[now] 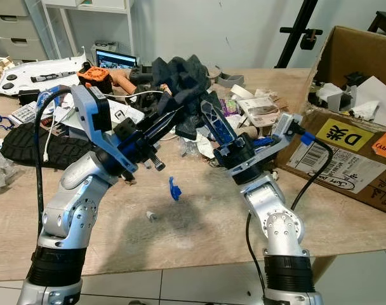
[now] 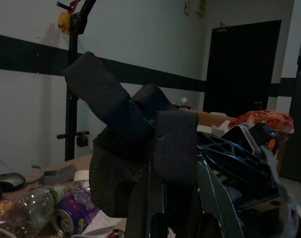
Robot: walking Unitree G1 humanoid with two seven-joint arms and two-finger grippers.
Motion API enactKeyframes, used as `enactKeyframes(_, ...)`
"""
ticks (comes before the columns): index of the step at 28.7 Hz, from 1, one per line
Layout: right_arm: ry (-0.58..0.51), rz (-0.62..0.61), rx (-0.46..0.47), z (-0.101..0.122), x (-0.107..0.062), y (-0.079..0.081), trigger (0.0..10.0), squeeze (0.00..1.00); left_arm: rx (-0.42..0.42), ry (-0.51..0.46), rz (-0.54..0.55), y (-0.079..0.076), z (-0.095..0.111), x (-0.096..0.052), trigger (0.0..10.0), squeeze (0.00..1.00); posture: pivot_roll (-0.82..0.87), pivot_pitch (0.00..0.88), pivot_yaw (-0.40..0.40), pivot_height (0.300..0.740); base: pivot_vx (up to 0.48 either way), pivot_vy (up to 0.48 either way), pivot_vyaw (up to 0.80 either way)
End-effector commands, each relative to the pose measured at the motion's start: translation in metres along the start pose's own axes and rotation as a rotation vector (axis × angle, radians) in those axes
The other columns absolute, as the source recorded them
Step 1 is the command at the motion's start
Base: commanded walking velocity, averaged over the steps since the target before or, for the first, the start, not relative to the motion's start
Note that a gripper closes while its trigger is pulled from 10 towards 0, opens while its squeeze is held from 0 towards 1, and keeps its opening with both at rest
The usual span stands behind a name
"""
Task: Picking trash to rubbish bin
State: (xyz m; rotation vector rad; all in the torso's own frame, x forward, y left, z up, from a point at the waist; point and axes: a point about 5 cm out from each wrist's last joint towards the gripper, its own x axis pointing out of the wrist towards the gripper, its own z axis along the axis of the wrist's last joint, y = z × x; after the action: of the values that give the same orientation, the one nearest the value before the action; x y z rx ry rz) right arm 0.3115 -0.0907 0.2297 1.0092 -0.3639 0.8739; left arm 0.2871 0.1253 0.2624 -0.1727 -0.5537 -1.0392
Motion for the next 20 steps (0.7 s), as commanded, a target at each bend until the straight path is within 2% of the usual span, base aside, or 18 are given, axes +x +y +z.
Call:
enactKeyframes(1,-0.016,-0.013,0.008,-0.0019,0.0018,-0.0008,10.0,0.0,-0.011,-0.005,-0.053,-0.0089,0.001,0.0024,0.0,0.0,0.06,0.092,0.01,0.74,0.0,0.0,0.0)
enactKeyframes(5,-0.025,0.009,0.032,-0.0013,0.0041,0.0003,10.0,0.0,-0.027,0.01,-0.072,-0.0124,-0.0031,0.0039,0.0,0.0,0.07,0.106,0.004,0.74,0.0,0.0,0.0)
enactKeyframes(6,-0.023,0.025,0.043,-0.0022,0.0041,0.0021,0.0,0.0,-0.031,0.012,-0.07,-0.0141,-0.0042,0.0039,0.0,0.0,0.06,0.092,0.009,0.74,0.0,0.0,0.0)
enactKeyframes(20,-0.028,0.044,0.064,-0.0025,0.004,0.0039,0.0,0.0,-0.035,0.006,-0.048,-0.0151,-0.008,0.0089,0.0,0.0,0.06,0.106,0.004,0.74,0.0,0.0,0.0)
